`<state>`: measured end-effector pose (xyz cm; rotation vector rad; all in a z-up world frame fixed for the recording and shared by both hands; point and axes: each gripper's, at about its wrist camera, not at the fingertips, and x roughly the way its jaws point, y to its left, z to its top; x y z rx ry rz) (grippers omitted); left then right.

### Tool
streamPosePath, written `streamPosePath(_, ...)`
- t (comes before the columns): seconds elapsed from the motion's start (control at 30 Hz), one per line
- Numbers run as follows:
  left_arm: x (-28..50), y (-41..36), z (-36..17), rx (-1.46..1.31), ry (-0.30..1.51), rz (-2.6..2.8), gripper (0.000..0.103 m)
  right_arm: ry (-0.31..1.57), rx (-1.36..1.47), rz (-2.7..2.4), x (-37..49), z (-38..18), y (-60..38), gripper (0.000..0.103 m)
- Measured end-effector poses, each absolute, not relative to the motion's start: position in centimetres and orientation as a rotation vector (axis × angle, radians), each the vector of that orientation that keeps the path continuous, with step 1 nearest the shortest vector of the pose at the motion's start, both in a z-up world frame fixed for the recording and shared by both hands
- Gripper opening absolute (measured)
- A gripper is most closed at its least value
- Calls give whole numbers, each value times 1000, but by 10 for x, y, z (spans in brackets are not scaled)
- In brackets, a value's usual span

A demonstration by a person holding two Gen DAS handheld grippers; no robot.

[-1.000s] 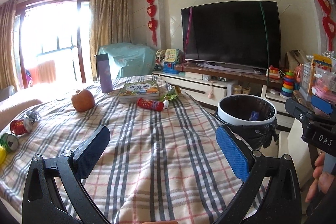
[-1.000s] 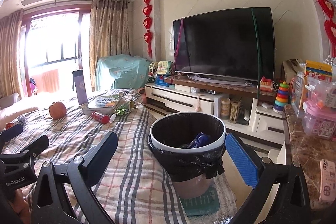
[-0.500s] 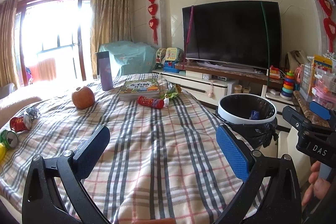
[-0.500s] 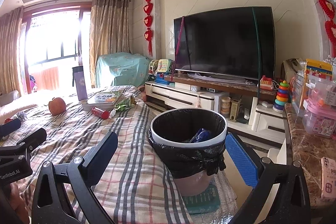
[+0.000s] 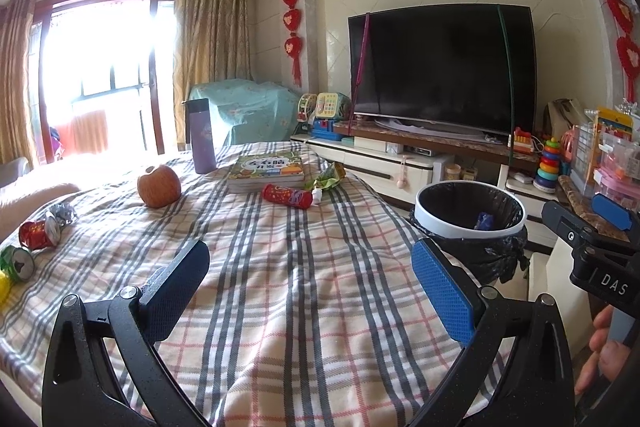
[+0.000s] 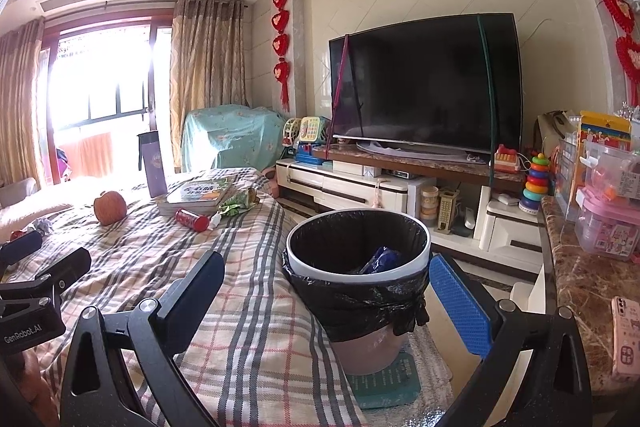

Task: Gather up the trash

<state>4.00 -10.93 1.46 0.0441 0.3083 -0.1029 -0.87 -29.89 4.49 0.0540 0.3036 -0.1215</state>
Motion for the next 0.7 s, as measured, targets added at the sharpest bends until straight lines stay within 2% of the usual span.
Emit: streamPosePath(0.7, 40, -110, 15, 39, 317, -112, 103, 302, 63, -116, -10, 46, -299, 103)
